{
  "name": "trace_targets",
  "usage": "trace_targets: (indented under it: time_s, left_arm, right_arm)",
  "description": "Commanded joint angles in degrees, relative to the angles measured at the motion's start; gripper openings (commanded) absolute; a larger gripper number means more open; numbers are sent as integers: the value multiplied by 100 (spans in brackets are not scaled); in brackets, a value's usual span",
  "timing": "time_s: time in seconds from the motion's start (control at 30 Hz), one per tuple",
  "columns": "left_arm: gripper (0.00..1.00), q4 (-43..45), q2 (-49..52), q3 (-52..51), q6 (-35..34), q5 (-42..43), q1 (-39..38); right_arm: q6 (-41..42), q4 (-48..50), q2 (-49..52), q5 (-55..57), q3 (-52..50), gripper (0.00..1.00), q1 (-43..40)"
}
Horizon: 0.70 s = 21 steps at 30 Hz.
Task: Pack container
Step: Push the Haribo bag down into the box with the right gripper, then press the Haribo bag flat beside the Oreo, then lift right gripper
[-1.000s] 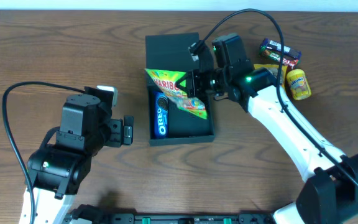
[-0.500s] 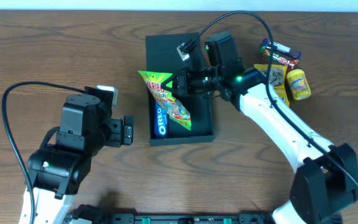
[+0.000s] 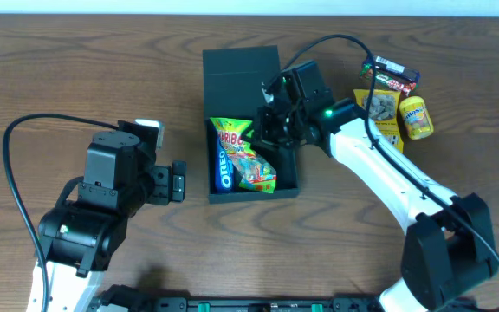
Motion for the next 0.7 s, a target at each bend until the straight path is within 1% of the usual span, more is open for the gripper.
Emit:
trace_targets:
  time_s: [0.0,0.03,0.07,0.1,0.13,0.27,0.37,0.53,0.57,0.63,0.67]
  left_arm:
    - [95,-2,-7,125,-68,17,24]
    - [95,-4,-7,125,-68,20,24]
    - [95,-4,-7,125,-68,20,24]
    - [95,-4,-7,125,-68,20,24]
    - [95,-4,-7,125,-68,20,24]
    - [95,-11,-7,125,-66,20,24]
    - [95,-7,-7,125,-66,17,24]
    - [95,-2,-7,125,-66,15,24]
    - [95,7,-7,125,-66,17,24]
    - [95,22,-7,125,-66,17,24]
    - [95,31,-7,125,-66,17,24]
  right_arm:
    - [-83,-291,20,975,-33,1,-17]
    - [-111,-389,20,1176,-31,4,-17]
    - [-114,-487,20,1377,-31,16,-17]
    - [-127,-557,20,1554,-31,35,-17]
    - [-129,-634,17,1720,-31,50,-20]
    - [-127,-678,-57,1869,57,86,-35]
    - [-133,-772,-195,2184,223,89,-33]
    - [-317,-1217,-501,2959,610,89,17]
    - [-396,-1233,-540,3014,638,87,42]
    - [-546,-1224,-575,3060,643,77,131]
    - [-654,-1224,-575,3064,643,61,188]
